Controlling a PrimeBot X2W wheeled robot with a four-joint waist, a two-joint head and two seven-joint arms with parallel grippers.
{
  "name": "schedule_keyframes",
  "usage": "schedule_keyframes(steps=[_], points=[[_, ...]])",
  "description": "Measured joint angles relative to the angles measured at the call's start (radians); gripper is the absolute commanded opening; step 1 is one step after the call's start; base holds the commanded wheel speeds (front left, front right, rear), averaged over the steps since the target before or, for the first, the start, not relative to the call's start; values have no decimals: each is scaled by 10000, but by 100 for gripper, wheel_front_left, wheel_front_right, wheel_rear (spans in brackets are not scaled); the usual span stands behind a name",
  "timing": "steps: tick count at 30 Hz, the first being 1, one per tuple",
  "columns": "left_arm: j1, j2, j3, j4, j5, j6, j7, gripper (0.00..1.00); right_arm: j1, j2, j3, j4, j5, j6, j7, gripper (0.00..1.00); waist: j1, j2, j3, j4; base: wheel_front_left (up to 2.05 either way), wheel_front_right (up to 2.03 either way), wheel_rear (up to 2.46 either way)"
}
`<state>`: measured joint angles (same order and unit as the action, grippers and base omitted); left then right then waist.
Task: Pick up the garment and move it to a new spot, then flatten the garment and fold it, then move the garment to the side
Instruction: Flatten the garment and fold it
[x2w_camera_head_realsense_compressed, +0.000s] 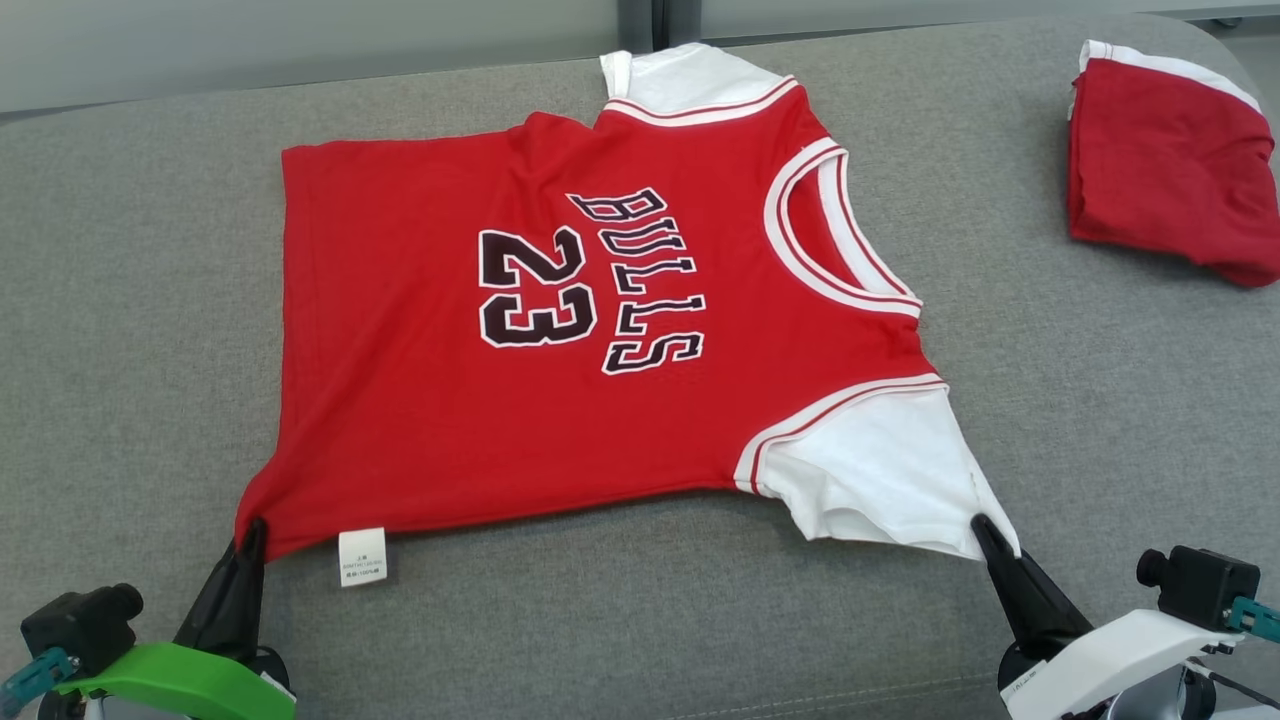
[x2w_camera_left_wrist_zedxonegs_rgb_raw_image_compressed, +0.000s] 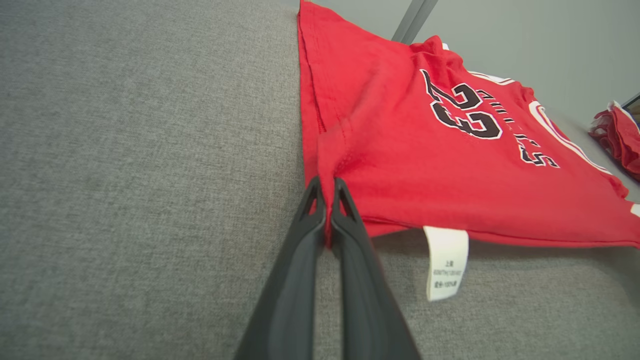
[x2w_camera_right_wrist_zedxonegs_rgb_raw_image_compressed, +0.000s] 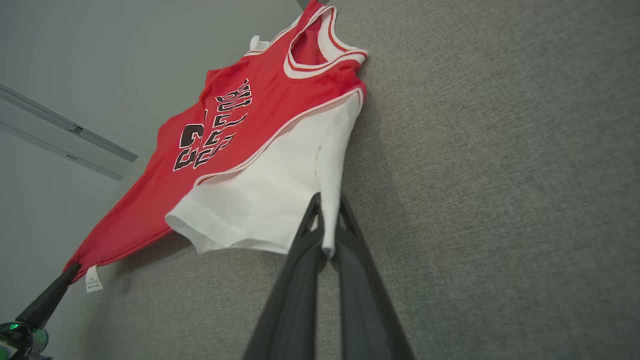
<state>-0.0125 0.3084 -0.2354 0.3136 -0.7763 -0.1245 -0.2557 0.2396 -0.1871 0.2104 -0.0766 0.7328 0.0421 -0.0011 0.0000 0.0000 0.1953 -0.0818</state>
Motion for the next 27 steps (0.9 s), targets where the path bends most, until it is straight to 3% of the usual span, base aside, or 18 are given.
schedule_keyframes(steps=[27], points=[[339, -428, -178, 65, 82, -2, 0, 0, -171, -105, 445, 579, -575, -104, 105, 0, 0, 0, 95, 266, 0, 0, 0]])
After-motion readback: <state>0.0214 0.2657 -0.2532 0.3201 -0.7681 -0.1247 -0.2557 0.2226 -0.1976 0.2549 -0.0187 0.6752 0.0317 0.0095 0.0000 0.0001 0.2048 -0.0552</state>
